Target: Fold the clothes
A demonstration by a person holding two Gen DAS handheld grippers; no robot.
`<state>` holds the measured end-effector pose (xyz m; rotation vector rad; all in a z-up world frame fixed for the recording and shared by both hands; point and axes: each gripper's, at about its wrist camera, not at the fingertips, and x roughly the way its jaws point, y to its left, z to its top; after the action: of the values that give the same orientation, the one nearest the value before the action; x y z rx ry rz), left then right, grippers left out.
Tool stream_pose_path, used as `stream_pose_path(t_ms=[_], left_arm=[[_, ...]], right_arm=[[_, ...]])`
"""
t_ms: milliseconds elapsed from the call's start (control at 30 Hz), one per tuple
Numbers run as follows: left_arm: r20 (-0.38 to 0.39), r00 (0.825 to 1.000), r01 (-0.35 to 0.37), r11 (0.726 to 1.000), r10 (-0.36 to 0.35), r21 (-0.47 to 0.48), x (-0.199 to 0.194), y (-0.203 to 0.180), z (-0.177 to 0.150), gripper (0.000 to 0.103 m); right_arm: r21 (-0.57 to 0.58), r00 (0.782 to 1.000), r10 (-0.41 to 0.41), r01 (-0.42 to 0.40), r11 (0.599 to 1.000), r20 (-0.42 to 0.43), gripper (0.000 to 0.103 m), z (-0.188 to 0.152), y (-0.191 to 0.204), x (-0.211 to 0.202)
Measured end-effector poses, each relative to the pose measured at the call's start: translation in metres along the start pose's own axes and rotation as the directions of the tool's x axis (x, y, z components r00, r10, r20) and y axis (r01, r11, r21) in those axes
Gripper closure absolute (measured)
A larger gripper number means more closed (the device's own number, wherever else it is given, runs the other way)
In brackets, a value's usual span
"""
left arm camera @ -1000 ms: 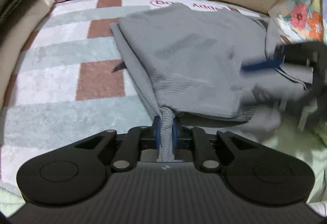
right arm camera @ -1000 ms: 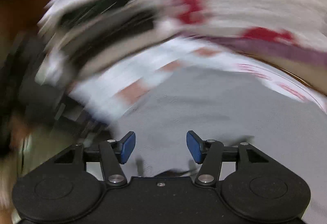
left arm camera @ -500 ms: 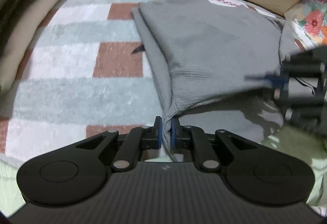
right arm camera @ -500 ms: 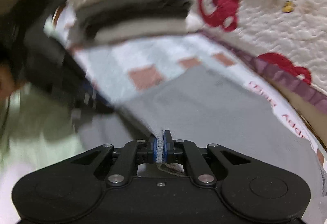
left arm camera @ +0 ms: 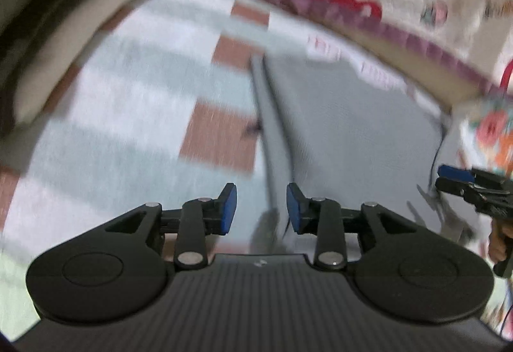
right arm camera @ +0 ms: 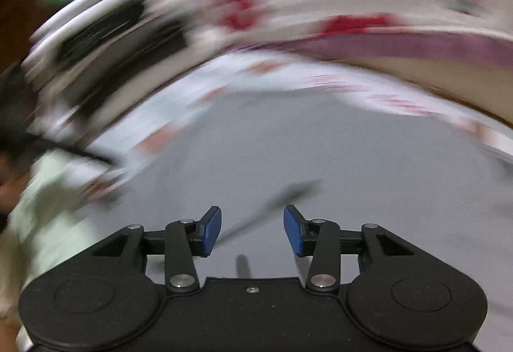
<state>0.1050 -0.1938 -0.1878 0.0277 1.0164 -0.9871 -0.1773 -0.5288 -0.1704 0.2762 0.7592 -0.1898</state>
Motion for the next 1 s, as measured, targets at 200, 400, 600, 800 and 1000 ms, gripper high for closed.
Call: stream_pose_path(t_ms=[200,400,600,800,1000], left_arm=[[0.023,1.000,0.004,0.991,-0.007,0.130,0.059,-0.027,0.049,0.054],[0.028,0.997,-0.079,0.989,0.076,0.126,0.111,-0.015,0.072,0.053],[0.073,0.992,-0.110,0.977,0.098,0.185,0.114,-0.020,0.067,0.059],[0.103,0.989,-0.129,0.971,0.110,0.200,0.114,-0.022,0.064,0.072],[0.138,0.983,-0.150,0.964,0.122,0.218,0.095,-0.039,0.060,0.066]], right_arm=[[0.203,0.954,-0.301,0.291,0.935,0.018,0.054,0.023,-0.110,-0.011],[0.209,0.917,-0.395,0.398,0.893,-0.058,0.054,0.034,-0.173,0.012],[0.270,0.941,-0.338,0.327,0.906,-0.006,0.094,0.043,-0.191,0.024],[0.273,0.917,-0.399,0.392,0.879,-0.032,0.095,0.050,-0.206,0.034],[0.270,0.929,-0.367,0.368,0.890,-0.056,0.048,0.019,-0.182,0.005]])
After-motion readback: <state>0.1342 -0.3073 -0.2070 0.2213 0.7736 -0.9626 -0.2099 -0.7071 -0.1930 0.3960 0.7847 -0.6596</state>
